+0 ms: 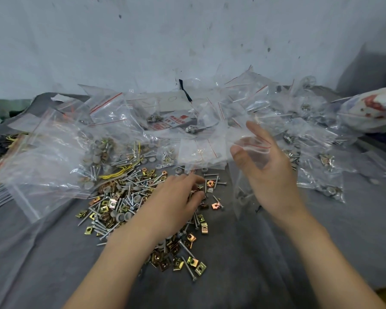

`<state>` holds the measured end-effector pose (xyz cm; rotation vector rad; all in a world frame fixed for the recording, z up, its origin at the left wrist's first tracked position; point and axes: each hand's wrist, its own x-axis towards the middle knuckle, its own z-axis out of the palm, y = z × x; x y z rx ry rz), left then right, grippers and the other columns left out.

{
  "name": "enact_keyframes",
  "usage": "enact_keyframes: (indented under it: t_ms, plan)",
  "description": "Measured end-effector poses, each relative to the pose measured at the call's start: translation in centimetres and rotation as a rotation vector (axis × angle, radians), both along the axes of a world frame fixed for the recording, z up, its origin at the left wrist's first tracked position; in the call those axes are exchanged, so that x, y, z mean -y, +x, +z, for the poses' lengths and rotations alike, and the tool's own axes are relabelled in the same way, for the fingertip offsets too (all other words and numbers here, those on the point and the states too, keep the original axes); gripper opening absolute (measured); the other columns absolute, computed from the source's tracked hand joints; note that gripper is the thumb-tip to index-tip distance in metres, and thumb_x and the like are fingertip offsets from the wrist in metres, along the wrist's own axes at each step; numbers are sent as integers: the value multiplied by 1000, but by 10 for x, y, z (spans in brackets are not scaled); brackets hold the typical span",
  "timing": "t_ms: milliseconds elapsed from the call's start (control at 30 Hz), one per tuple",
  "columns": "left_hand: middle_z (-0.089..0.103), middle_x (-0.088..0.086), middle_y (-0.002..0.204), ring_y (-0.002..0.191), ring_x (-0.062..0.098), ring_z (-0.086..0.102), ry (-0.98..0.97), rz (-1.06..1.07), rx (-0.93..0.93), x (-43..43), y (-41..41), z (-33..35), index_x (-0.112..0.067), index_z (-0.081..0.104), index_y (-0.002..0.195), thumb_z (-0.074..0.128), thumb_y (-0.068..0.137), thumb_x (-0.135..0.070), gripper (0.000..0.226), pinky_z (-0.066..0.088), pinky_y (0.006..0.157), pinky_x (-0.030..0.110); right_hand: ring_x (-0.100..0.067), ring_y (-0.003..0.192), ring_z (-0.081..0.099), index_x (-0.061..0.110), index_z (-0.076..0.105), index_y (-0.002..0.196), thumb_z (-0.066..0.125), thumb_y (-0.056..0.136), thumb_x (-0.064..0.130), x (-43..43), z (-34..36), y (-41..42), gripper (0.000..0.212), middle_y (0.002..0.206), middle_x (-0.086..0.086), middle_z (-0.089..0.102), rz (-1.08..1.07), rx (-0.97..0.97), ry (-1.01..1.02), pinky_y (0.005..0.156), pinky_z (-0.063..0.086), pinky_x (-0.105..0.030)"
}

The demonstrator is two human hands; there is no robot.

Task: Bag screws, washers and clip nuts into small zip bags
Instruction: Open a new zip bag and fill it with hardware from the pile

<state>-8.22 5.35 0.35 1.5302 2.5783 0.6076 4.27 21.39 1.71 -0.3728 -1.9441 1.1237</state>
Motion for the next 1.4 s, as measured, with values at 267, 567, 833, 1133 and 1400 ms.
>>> enact_keyframes:
  t_ms: [267, 567, 833, 1133, 1400]
  plan:
    - [43, -4, 133, 126, 20, 37, -192, -3, -231, -3, 4, -8, -32, 44, 138, 45, 100, -45, 40, 33, 106, 37, 23, 114, 46, 38, 40, 150, 56, 90, 68, -1, -10, -1, 69, 113, 44, 53, -32, 166, 188, 88, 30, 3]
    - [47, 1, 130, 126, 25, 41, -216, 85, -337, -11, 15, -9, -28, 52, 127, 44, 101, -45, 32, 36, 102, 40, -2, 125, 51, 47, 29, 148, 47, 87, 76, 0, -14, -5, 70, 127, 27, 51, -23, 220, 238, 97, 33, -10]
    - [44, 5, 136, 130, 27, 39, -280, 119, -368, -17, 17, -7, -19, 49, 129, 45, 102, -38, 33, 35, 105, 41, -10, 129, 52, 44, 29, 150, 47, 89, 72, 3, -11, -3, 70, 139, 16, 55, -15, 237, 260, 110, 41, -38]
    - [46, -4, 127, 125, 18, 39, -202, 71, -243, -10, 10, -4, -25, 55, 117, 46, 100, -45, 27, 34, 105, 35, -1, 121, 49, 43, 29, 152, 48, 92, 70, 3, -11, -3, 68, 117, 35, 47, -36, 275, 290, 105, 39, -33]
    - [59, -17, 90, 90, 6, 56, 101, 61, 71, -1, 4, -3, -36, 53, 89, 57, 96, -41, 10, 48, 84, 33, 19, 111, 28, 40, 31, 153, 49, 94, 66, 4, -9, -2, 67, 117, 42, 38, -55, 283, 306, 102, 30, -26]
